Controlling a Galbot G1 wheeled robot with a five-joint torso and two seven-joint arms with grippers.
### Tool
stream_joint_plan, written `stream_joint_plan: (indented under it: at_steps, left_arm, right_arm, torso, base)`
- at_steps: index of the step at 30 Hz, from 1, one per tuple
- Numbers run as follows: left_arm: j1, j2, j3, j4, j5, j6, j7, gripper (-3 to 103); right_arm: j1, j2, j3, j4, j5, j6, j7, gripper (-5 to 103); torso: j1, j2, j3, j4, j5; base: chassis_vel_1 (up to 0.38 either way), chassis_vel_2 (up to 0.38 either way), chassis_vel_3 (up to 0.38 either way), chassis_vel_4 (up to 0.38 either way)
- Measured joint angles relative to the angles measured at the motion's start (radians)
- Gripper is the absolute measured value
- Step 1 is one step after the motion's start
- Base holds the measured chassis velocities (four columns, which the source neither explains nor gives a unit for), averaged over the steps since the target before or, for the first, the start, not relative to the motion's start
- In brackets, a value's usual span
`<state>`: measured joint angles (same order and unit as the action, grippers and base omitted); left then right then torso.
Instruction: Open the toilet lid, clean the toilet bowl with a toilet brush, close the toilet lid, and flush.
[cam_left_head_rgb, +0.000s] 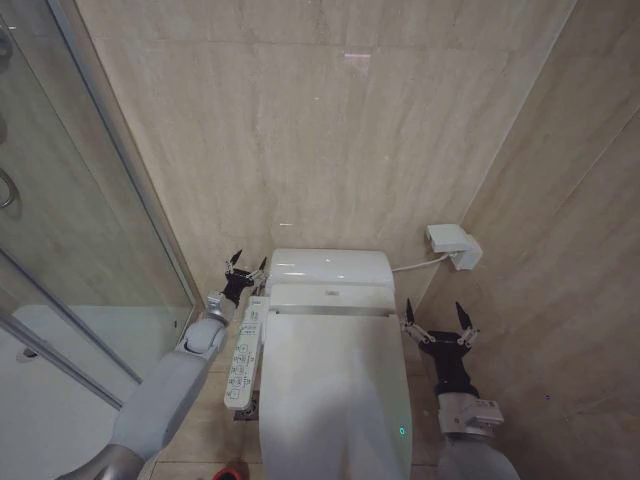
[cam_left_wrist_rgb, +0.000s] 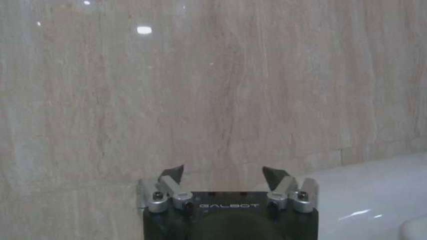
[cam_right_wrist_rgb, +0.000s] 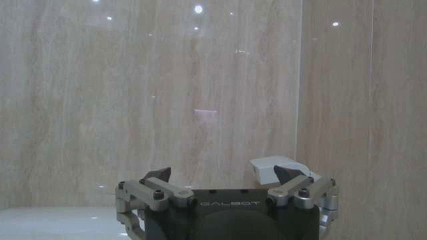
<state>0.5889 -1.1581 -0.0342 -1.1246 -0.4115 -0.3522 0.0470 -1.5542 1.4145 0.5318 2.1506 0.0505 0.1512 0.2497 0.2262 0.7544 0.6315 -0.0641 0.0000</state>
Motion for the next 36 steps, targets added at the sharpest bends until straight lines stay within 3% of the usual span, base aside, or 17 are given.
stream_joint_plan:
  at_steps: [5,6,10,12,13,19,20,27,28,36]
  left_arm:
    - [0.005,0.020,-0.010,0.015,0.022,-0.020,0.017,89]
    - [0.014,0.029,-0.014,0.016,0.030,-0.022,0.019,61]
    - [0.032,0.053,-0.035,0.016,0.070,-0.030,0.030,61]
    - [0.036,0.067,-0.052,0.039,0.130,-0.064,0.051,61]
    - [0.038,0.075,-0.059,0.055,0.165,-0.087,0.066,34]
    - [0.054,0.096,-0.072,0.078,0.239,-0.135,0.098,34]
    - [0.058,0.099,-0.074,0.087,0.254,-0.147,0.105,7]
    - [0.063,0.093,-0.071,0.120,0.283,-0.194,0.127,7]
    - [0.064,0.091,-0.070,0.121,0.286,-0.200,0.130,0]
    - [0.068,0.070,-0.055,0.131,0.294,-0.230,0.159,0]
  right_arm:
    - [0.000,0.000,0.000,0.000,0.000,0.000,0.000,100]
    - [0.000,0.000,0.000,0.000,0.000,0.000,0.000,100]
    - [0.000,0.000,0.000,0.000,0.000,0.000,0.000,100]
    - [0.000,0.000,0.000,0.000,0.000,0.000,0.000,100]
    - [0.000,0.000,0.000,0.000,0.000,0.000,0.000,100]
    - [0.000,0.000,0.000,0.000,0.000,0.000,0.000,100]
    - [0.000,0.000,0.000,0.000,0.000,0.000,0.000,100]
    - [0.000,0.000,0.000,0.000,0.000,0.000,0.000,100]
    - [0.000,0.000,0.000,0.000,0.000,0.000,0.000,100]
    - [0.000,0.000,0.000,0.000,0.000,0.000,0.000,100]
  torso:
    - [0.000,0.000,0.000,0.0002,0.0000]
    - [0.000,0.000,0.000,0.0002,0.0000]
    - [0.000,0.000,0.000,0.0001,-0.0001]
    - [0.000,0.000,0.000,0.0002,-0.0001]
    - [0.000,0.000,0.000,0.0001,-0.0002]
    - [0.000,0.000,0.000,0.0000,-0.0001]
    - [0.000,0.000,0.000,0.0001,-0.0002]
    - [0.000,0.000,0.000,0.0000,0.0000]
    - [0.000,0.000,0.000,0.0000,-0.0001]
    - [0.000,0.000,0.000,-0.0001,0.0000]
  base:
    - [0.000,0.000,0.000,0.000]
    - [0.000,0.000,0.000,0.000]
    - [0.000,0.000,0.000,0.000]
    - [0.000,0.000,0.000,0.000]
    - [0.000,0.000,0.000,0.000]
    - [0.000,0.000,0.000,0.000]
    - [0.000,0.000,0.000,0.000]
    - [0.000,0.000,0.000,0.000]
    - [0.000,0.000,0.000,0.000]
    - [0.000,0.000,0.000,0.000]
